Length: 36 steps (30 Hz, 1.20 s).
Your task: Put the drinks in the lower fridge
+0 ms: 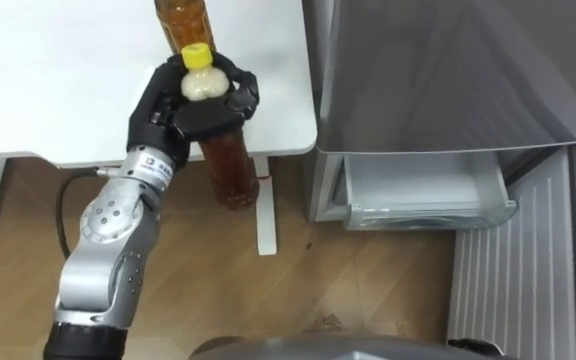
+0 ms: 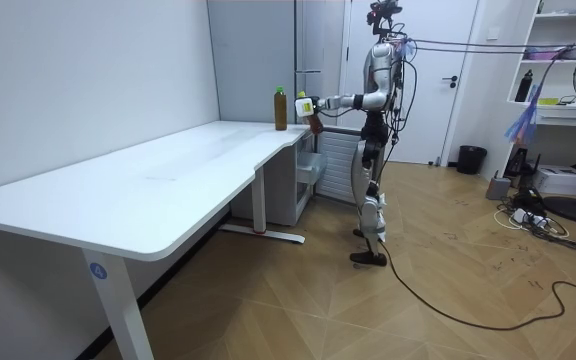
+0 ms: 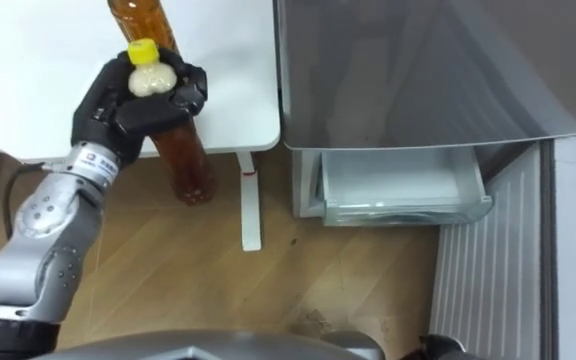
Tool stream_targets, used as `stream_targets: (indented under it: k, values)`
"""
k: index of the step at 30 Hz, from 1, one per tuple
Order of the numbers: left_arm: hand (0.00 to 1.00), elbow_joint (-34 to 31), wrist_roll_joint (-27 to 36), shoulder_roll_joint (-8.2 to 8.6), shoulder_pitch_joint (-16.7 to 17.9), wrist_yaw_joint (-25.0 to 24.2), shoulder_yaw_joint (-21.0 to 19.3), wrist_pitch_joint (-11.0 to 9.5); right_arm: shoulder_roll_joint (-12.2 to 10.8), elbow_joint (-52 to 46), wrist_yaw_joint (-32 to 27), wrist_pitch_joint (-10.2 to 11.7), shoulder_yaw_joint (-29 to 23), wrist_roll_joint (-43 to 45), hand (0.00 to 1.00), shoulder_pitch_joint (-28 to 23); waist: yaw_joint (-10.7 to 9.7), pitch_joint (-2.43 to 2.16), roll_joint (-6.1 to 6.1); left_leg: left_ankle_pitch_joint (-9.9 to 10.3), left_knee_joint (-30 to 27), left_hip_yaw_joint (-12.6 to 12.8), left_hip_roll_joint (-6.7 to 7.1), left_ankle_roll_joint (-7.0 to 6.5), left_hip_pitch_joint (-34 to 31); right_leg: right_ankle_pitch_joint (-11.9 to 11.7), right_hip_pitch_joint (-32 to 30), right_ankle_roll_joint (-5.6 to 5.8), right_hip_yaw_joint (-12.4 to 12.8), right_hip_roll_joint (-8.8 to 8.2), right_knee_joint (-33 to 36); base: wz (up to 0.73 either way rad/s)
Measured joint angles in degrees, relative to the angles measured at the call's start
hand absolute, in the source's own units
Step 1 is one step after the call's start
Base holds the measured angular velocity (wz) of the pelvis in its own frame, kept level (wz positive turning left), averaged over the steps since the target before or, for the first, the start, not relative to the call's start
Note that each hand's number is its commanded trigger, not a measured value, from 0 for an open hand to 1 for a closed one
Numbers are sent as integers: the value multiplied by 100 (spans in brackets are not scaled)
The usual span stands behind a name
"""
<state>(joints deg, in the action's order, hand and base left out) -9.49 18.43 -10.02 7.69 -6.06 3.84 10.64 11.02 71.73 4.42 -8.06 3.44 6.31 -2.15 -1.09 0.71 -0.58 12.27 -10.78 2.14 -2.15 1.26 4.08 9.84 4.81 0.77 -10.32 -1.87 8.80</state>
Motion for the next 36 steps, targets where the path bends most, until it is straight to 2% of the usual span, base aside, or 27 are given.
stream_targets:
  k: [4, 8, 12, 14, 19, 30, 36]
  values:
    - [100, 30, 9, -2, 20, -234, 223, -3, 35, -222, 1, 51, 215, 5, 0, 8, 13, -2, -12, 0, -6, -14, 0, 0, 11, 0, 10, -1, -15, -2, 8, 1]
    - [100, 125, 10, -4, 54, -403, 477, -59, 54, -520, -6, 76, 218, 93, 0, 2, -5, -1, -16, 0, -6, -12, 1, 0, 40, 0, 27, -1, -9, -1, 23, 0]
    - [100, 295, 8, 22, 68, -486, 555, -59, 57, -964, 2, 124, 204, 163, 0, 8, -3, 0, -30, 0, -21, -2, 0, 0, 41, 0, 11, -1, 3, -1, 29, 0]
    - [100, 359, 10, 27, 76, -487, 559, -59, -29, -1215, 86, 308, 217, 46, 0, 61, -1, -7, -48, 0, -48, -2, 1, 0, 59, 0, 19, -1, 5, 0, 15, 0]
    - [100, 365, 6, 29, 116, -492, 590, -69, -268, -1739, 309, 487, 306, 50, 0, 170, 18, -16, -55, 0, -54, -10, 0, 0, 54, -1, 28, -2, 1, 0, 23, 0]
    - [100, 416, 2, 24, 145, -493, 583, -72, -354, -2280, 736, 551, 593, 22, 0, 195, -1, -21, -62, 0, -76, -35, -6, 0, 40, -2, 38, -4, -42, -5, 104, 1]
    - [100, 521, 1, -6, 164, -555, 613, -72, -355, -2702, 1213, 514, 897, 26, 0, 176, 0, -25, -67, 0, -111, -32, -1, 0, -28, -1, -14, -5, -45, -17, 127, 0]
